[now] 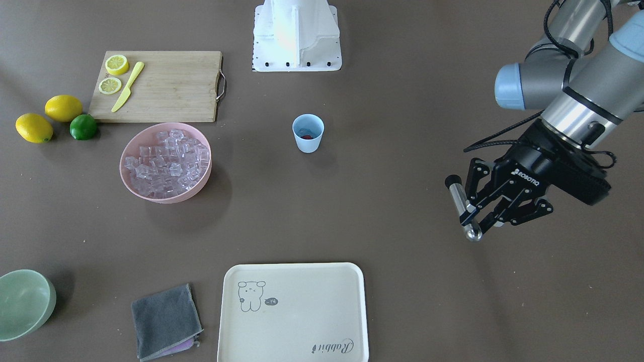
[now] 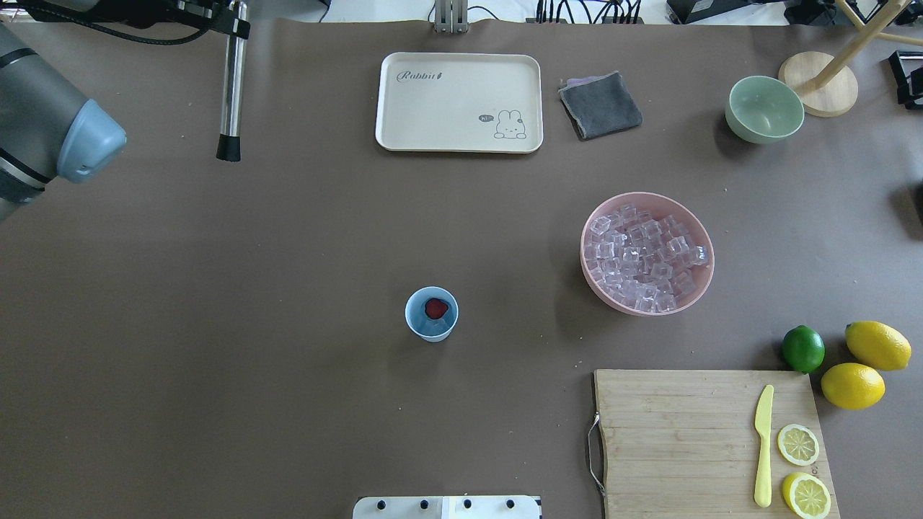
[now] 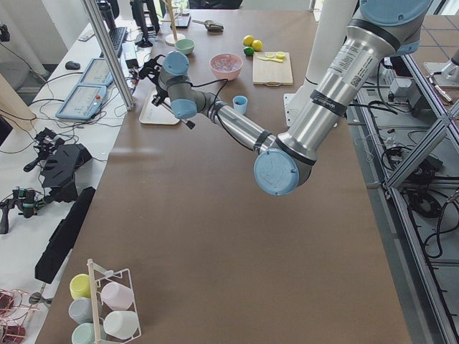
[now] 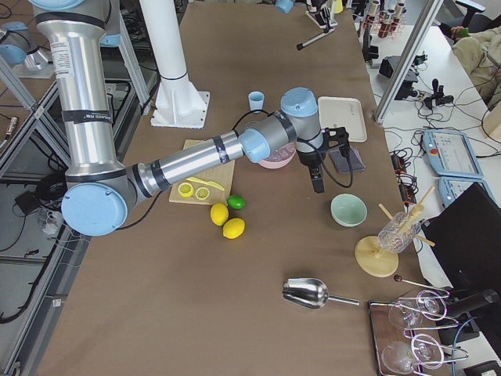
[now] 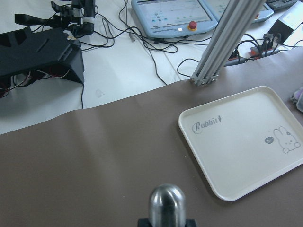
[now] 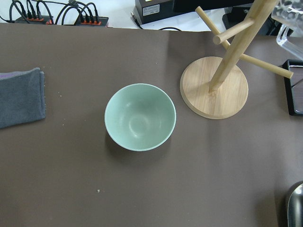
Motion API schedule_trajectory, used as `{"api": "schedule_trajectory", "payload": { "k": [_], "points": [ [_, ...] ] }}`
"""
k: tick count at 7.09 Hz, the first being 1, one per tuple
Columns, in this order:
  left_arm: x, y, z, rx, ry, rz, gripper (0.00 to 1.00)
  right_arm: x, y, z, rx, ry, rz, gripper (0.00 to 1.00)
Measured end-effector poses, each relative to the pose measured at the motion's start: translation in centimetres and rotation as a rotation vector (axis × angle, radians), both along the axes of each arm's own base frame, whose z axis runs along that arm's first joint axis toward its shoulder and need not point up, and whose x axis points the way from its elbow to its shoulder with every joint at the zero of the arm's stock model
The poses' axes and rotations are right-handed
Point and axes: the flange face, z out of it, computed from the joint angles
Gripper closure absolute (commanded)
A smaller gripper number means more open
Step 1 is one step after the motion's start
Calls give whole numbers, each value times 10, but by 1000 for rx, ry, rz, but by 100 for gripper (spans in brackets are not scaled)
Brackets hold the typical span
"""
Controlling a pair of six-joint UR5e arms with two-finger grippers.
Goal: Mash ice and strawberries in cup
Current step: 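Swing the left arm holding a metal pestle over the blue cup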
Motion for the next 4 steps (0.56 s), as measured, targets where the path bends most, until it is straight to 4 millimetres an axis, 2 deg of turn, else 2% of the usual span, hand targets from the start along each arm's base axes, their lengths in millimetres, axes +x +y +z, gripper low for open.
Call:
{"api": "schedule_trajectory", "payload": {
  "k": [2,4],
  "points": [
    [38,47,-37,99,127,35,100,-2,-2,3,-6,2,1,0],
    [92,96,-55,171,286,50,100,-2,-4,1,-2,4,0,0]
  ]
}}
